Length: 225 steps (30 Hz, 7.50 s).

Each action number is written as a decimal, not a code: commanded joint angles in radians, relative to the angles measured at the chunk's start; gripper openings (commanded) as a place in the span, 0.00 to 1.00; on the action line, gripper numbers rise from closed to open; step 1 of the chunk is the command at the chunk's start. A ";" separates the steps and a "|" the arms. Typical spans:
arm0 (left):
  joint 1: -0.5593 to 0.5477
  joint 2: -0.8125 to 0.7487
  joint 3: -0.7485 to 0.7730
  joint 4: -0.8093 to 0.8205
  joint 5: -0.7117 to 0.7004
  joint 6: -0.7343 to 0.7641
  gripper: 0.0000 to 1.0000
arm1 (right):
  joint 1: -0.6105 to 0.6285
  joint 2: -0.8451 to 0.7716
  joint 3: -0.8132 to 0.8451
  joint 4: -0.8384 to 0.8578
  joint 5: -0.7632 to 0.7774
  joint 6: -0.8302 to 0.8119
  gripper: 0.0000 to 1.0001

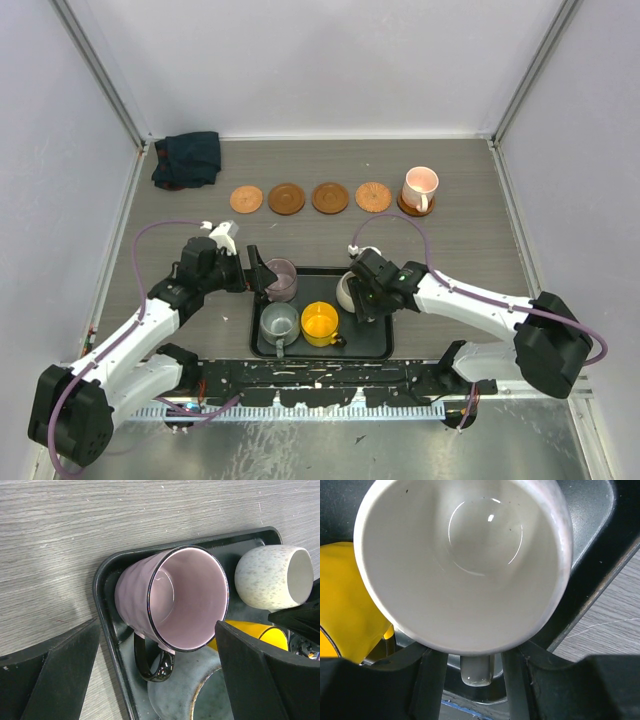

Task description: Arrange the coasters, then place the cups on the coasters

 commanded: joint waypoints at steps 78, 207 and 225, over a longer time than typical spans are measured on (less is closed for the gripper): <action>-0.003 0.013 0.034 0.125 -0.179 0.003 0.98 | -0.481 0.492 0.479 0.786 0.182 -0.372 0.01; -0.003 -0.058 0.013 0.026 0.036 0.100 0.98 | -0.297 0.034 0.150 0.540 0.316 -0.204 0.71; -0.101 -0.035 0.006 -0.090 -0.004 0.058 0.99 | -0.242 -0.110 0.098 0.499 0.296 -0.183 0.71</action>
